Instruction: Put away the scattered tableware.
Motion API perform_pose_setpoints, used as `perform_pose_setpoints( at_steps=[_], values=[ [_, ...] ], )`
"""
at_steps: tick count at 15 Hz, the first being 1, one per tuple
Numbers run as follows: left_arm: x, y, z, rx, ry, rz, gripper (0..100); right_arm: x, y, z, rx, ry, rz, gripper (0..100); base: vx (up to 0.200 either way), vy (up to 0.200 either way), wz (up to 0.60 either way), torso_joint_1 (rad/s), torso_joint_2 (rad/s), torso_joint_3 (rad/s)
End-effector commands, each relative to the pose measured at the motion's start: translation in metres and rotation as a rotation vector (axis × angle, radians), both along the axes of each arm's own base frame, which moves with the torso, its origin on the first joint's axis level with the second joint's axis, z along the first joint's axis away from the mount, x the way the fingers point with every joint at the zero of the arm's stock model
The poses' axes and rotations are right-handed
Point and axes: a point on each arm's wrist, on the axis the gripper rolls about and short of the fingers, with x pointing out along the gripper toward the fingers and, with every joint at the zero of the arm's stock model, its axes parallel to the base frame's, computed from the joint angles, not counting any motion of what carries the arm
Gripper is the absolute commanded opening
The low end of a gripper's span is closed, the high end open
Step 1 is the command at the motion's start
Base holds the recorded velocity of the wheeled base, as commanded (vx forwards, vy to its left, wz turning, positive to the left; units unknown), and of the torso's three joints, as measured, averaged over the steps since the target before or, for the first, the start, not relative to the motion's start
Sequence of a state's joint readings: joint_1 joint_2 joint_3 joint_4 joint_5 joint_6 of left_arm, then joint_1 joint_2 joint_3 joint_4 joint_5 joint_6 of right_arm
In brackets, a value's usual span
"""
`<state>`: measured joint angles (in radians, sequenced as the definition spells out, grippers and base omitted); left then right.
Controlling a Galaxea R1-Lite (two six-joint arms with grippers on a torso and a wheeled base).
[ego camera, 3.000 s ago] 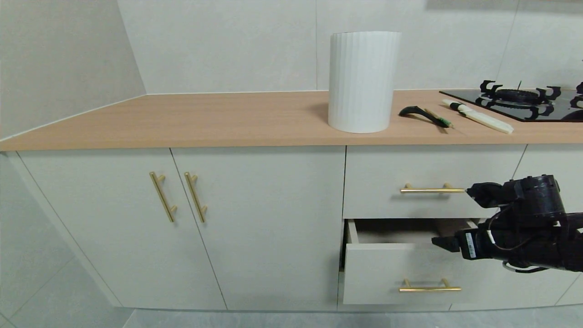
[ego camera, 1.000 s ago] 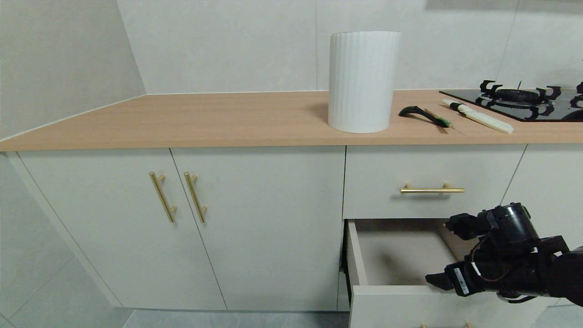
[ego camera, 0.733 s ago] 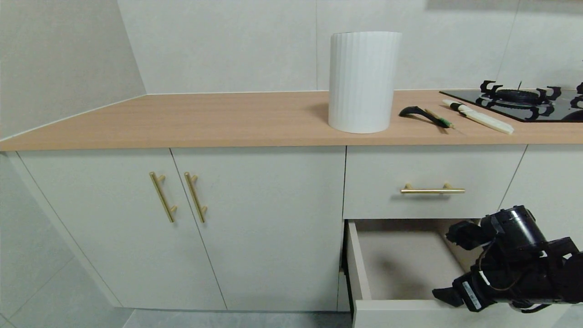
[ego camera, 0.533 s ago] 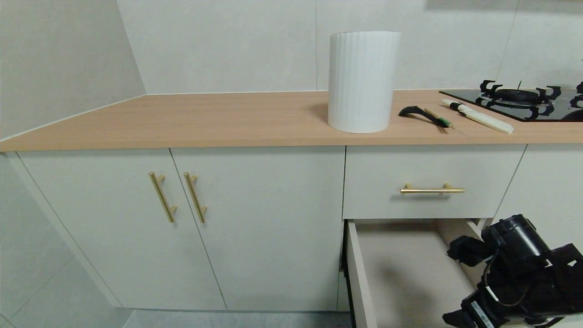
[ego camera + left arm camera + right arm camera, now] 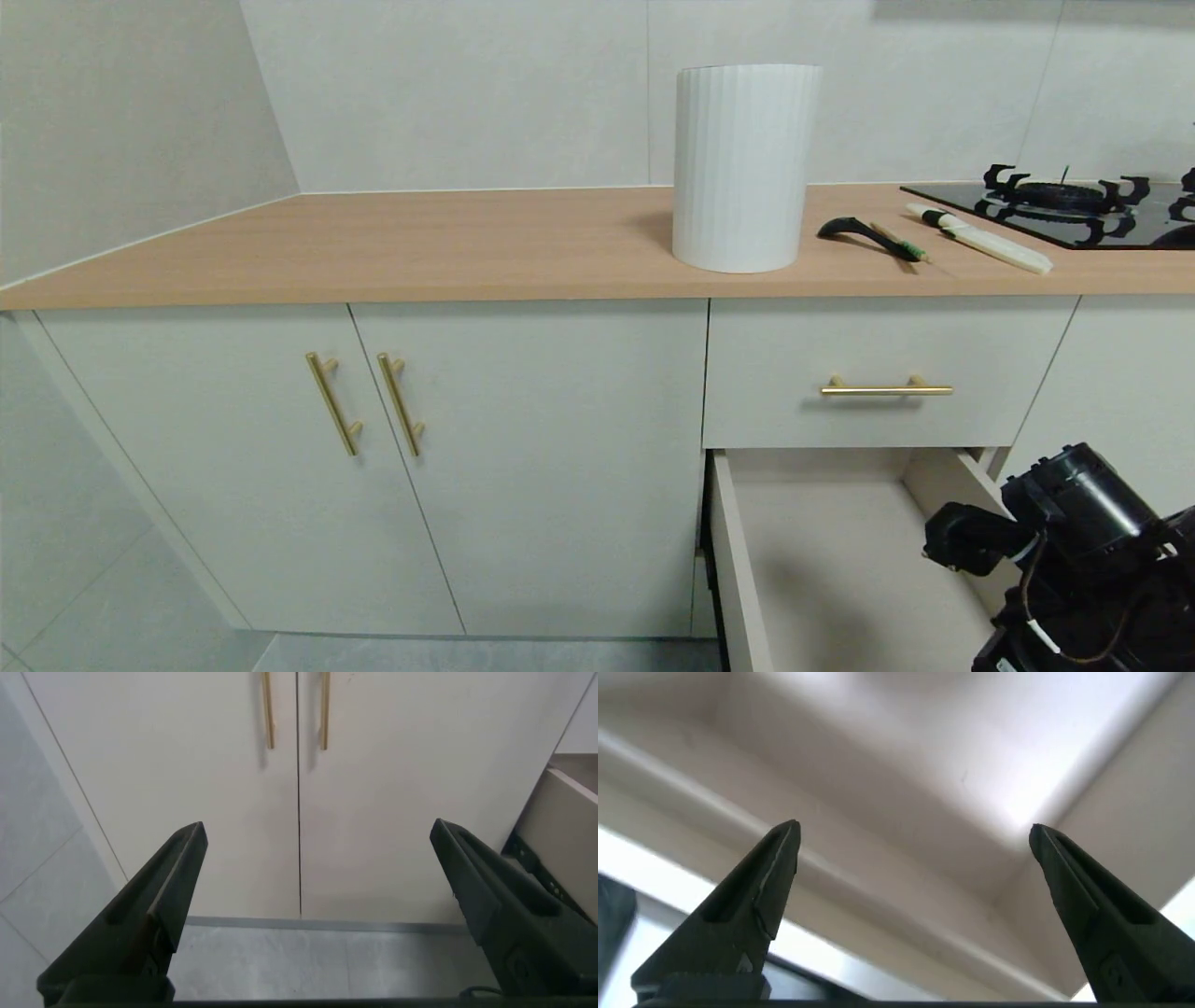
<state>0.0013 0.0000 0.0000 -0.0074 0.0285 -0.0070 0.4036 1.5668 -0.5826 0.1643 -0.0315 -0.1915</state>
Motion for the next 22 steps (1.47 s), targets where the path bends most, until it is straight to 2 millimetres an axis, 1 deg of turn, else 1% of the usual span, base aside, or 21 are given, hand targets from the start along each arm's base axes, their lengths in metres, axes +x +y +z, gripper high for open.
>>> perform_pose_setpoints(
  at_steps=[1,2,4,7,13,17,22],
  values=[
    [0.0,0.0,0.0,-0.001,0.0,0.001,100,0.013,-0.001,0.013,0.054,-0.054,-0.087,100,0.0,0.0,0.0,0.0,0.0,0.0],
    [0.0,0.0,0.0,-0.001,0.0,0.001,100,0.02,0.001,0.019,0.108,-0.086,-0.156,100,0.0,0.0,0.0,0.0,0.0,0.0],
    [0.0,0.0,0.0,-0.001,0.0,0.001,100,0.032,0.002,0.026,0.177,-0.154,-0.232,100,0.0,0.0,0.0,0.0,0.0,0.0],
    [0.0,0.0,0.0,-0.001,0.0,0.001,100,0.045,-0.002,0.027,0.232,-0.239,-0.292,100,0.0,0.0,0.0,0.0,0.0,0.0],
    [0.0,0.0,0.0,-0.001,0.0,0.001,100,0.046,-0.003,0.028,0.231,-0.247,-0.297,100,0.0,0.0,0.0,0.0,0.0,0.0],
    [0.0,0.0,0.0,-0.001,0.0,0.001,100,0.046,-0.003,0.027,0.23,-0.244,-0.295,100,0.0,0.0,0.0,0.068,-0.24,-0.24],
    [0.0,0.0,0.0,-0.001,-0.002,0.001,100,0.046,-0.003,0.026,0.227,-0.239,-0.297,100,0.0,0.0,0.0,0.139,-0.5,-0.302]
  ],
)
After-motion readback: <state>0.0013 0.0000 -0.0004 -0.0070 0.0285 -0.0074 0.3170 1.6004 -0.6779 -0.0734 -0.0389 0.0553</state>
